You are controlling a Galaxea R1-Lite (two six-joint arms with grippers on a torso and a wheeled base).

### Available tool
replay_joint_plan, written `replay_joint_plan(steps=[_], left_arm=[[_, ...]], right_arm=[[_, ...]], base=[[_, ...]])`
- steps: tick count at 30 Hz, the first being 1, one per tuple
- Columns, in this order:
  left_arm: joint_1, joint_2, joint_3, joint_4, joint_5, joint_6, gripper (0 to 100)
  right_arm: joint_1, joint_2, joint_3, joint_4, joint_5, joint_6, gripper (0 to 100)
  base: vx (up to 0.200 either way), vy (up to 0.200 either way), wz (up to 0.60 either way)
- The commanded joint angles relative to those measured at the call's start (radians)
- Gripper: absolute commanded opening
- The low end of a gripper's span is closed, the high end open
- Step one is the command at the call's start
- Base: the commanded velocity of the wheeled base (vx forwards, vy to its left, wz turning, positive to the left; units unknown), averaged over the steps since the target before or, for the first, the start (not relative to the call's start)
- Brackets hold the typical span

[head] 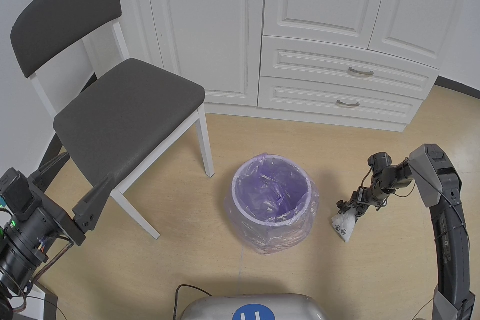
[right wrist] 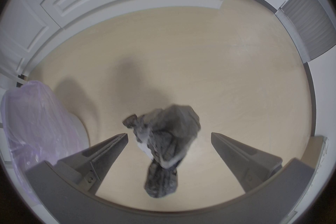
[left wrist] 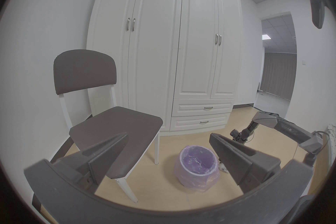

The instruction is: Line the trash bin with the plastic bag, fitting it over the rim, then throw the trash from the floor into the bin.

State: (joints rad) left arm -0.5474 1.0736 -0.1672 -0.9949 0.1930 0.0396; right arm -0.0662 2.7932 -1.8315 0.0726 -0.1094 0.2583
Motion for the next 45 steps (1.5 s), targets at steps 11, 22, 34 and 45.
replay_joint_plan(steps=[11,22,34,45], left_arm=[[0.0,0.0,0.0,-0.001,0.0,0.0,100],[-0.002,0.002,0.0,-0.001,0.0,0.0,100],[-0.002,-0.001,0.003,-0.001,-0.001,0.042,100],[0.0,-0.021,-0.005,-0.001,0.0,0.065,100]], right_arm=[[0.005,0.006,-0.018,0.044,0.004,-0.004,100],[0.006,0.006,-0.014,0.044,0.008,-0.001,0],[0.019,-0.118,0.084,0.036,0.016,-0.008,0],[0.083,-0.511,0.426,0.009,0.019,-0.198,0]], base=[[0.0,0.0,0.0],[0.0,0.0,0.0],[0.0,0.0,0.0],[0.0,0.0,0.0]])
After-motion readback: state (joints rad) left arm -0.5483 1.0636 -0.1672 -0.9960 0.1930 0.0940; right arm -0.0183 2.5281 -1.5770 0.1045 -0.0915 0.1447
